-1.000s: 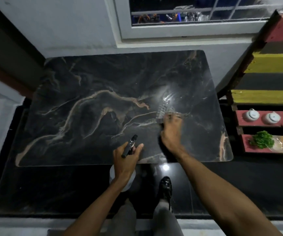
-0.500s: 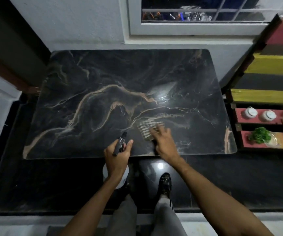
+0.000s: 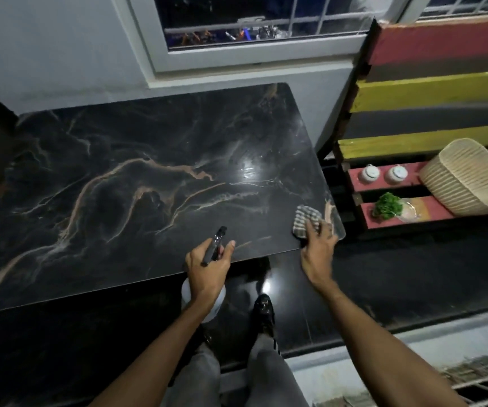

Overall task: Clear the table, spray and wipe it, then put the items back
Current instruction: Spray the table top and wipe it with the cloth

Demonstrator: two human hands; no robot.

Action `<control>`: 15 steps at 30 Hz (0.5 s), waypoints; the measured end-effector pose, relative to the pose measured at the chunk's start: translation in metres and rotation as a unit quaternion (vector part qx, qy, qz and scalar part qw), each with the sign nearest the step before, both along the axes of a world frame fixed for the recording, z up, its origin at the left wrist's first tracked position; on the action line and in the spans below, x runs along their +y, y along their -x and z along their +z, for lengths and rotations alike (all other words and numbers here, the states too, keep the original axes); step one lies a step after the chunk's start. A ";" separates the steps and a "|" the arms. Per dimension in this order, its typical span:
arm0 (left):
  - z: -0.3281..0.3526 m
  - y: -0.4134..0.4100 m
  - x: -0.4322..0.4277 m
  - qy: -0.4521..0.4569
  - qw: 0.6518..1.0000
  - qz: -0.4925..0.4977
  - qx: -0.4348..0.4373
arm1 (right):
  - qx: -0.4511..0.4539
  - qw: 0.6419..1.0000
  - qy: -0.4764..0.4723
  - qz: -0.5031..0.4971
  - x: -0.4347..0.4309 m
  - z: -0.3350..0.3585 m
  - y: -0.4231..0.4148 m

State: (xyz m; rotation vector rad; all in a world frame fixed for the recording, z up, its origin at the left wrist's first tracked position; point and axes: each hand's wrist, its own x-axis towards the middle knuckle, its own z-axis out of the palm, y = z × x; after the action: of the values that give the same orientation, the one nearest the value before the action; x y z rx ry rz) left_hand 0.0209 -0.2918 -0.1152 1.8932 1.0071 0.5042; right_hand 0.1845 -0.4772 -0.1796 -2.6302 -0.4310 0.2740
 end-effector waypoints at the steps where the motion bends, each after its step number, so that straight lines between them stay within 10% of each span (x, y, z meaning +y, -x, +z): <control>1: -0.001 -0.008 -0.010 0.000 1.000 -0.013 0.002 | -0.010 1.000 0.017 0.002 -0.014 0.001 -0.012; 7: -0.009 -0.060 -0.061 0.049 0.996 -0.058 0.056 | -0.021 0.998 0.001 -0.054 -0.037 -0.007 -0.053; 11: -0.005 -0.094 -0.075 0.053 0.992 -0.080 0.085 | -0.065 0.984 0.008 0.168 -0.030 -0.006 -0.055; 15: -0.006 -0.111 -0.064 0.043 0.993 -0.051 0.097 | 0.007 0.999 -0.022 -0.035 -0.023 -0.005 -0.093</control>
State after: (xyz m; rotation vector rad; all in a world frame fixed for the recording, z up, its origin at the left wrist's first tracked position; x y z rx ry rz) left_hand 0.1322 -0.3556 -0.1217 1.9314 1.0336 0.2173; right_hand 0.2778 -0.5001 -0.1845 -2.5934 -0.3349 0.2570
